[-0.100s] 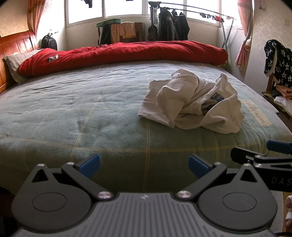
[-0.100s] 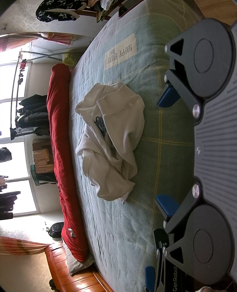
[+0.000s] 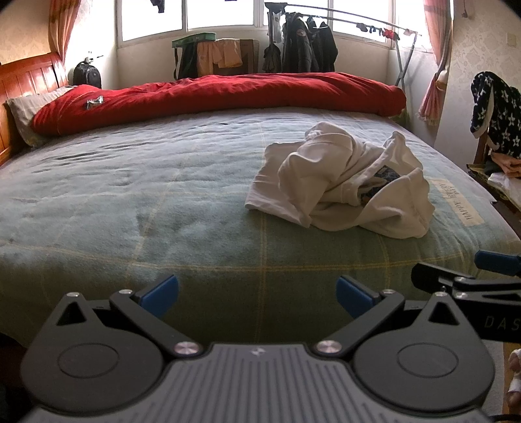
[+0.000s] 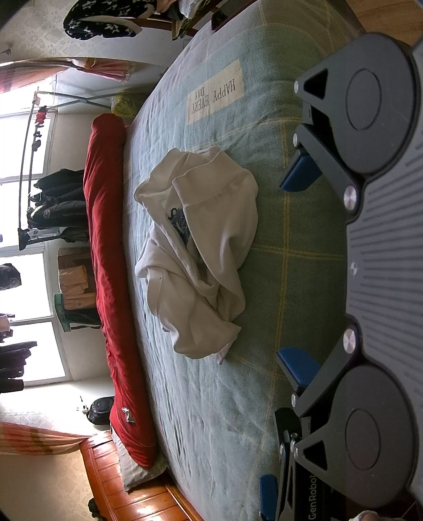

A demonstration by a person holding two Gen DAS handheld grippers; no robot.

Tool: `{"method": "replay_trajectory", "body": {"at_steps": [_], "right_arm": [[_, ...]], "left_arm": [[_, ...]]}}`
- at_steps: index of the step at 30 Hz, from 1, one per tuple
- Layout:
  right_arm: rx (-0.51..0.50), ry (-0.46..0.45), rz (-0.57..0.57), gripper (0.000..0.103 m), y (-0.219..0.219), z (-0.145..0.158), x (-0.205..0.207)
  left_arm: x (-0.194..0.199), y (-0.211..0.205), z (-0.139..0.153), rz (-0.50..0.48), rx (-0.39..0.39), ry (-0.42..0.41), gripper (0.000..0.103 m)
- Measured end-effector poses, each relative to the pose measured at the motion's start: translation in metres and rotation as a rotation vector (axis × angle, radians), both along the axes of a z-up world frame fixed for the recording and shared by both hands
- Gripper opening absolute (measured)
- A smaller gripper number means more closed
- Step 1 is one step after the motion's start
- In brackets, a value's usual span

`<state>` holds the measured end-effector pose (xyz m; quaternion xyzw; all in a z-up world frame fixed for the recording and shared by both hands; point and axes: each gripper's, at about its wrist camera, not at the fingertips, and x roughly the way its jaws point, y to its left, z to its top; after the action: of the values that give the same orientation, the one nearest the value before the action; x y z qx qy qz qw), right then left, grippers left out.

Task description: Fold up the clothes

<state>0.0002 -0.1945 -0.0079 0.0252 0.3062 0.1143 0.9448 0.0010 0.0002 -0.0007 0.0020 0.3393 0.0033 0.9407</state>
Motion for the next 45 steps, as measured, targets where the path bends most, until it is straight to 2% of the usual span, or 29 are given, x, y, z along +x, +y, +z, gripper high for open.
{"method": "replay_trajectory", "body": {"at_steps": [45], "right_arm": [[-0.004, 0.014, 0.007, 0.103, 0.0029, -0.0034, 0.0066]], "left_arm": [[0.0094, 0.001, -0.0051, 0.005, -0.004, 0.014, 0.102]]}}
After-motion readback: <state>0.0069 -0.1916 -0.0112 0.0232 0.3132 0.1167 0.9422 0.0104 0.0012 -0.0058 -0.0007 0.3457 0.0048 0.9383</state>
